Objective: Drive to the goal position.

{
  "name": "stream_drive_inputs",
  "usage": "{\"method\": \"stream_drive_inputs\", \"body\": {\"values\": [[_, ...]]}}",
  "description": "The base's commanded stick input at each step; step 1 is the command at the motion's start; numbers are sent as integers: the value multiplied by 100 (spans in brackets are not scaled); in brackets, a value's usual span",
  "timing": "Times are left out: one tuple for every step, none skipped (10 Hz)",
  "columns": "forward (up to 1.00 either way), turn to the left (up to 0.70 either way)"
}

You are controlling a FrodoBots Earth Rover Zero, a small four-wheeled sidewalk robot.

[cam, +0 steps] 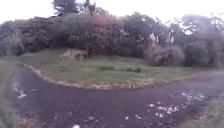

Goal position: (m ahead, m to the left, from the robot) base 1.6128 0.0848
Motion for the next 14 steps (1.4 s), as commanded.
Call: {"method": "stream_drive_inputs", "body": {"values": [[45, 0], [45, 0], [45, 0], [45, 0], [45, 0], [45, 0], [45, 0], [45, 0], [45, 0], [45, 0], [45, 0], [45, 0], [45, 0], [45, 0]]}}
